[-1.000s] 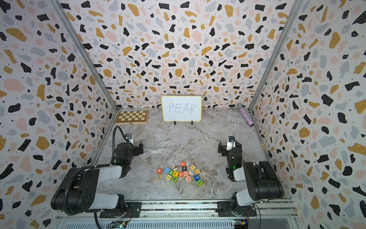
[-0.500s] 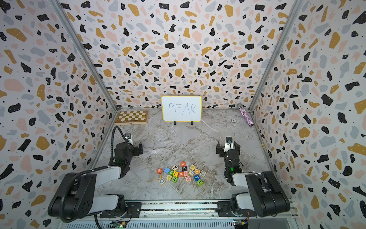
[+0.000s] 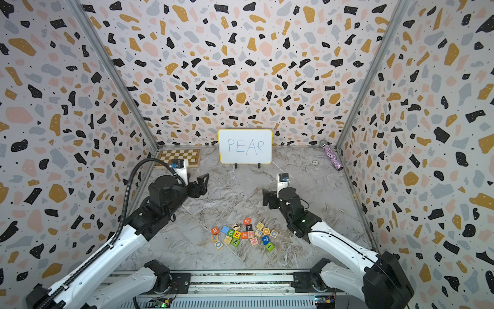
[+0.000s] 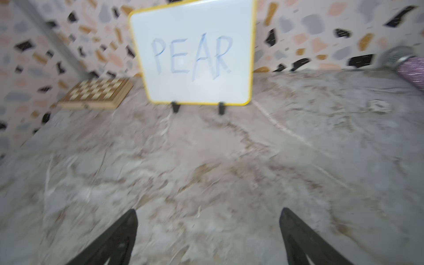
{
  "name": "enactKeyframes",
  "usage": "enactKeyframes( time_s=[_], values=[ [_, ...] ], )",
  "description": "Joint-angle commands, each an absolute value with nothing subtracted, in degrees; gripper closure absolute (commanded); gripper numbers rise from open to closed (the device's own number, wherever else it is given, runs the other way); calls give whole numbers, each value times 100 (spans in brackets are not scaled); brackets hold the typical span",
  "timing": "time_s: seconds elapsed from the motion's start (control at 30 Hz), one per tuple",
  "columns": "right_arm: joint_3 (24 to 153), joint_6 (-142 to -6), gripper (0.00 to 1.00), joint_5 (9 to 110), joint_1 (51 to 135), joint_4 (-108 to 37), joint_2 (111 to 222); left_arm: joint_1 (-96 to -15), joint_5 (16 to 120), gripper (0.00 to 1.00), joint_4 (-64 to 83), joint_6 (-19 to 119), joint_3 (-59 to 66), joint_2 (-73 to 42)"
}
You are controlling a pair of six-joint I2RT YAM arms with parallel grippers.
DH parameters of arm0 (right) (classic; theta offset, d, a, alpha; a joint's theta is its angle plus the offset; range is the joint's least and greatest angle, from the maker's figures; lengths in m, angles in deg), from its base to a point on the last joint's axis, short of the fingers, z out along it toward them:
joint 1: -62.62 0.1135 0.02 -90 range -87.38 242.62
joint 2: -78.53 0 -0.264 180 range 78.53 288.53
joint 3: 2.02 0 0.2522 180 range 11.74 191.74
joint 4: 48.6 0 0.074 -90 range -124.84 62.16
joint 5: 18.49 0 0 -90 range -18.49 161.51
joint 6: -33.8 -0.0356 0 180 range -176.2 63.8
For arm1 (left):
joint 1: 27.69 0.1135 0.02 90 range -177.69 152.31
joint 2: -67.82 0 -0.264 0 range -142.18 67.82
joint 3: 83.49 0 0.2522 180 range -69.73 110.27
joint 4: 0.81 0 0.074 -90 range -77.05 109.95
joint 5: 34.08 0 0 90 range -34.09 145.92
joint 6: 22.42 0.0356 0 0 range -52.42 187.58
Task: Spell the uppercase word “pear” with letter blocks
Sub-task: Pick up the letter block from the center of the board.
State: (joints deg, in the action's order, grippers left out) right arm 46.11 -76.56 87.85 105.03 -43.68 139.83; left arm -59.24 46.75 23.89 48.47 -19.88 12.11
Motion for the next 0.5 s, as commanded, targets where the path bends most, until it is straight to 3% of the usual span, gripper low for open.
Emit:
enactKeyframes(
  time_s=[0.0,0.23,0.47],
  values=[
    [4406,-7187,3,9323,11229,-3952,13610,-6354,5095,19,3884,4569,-1698,816],
    [3637,-7352,4,9531,11396,-3448,12383,-7056,5408,24,4186,4342,-1700,260],
    [3645,-7863,8,7176,10006,-2988,12643,-7190,6017,28,4233,4184,-1463,-442]
  ],
)
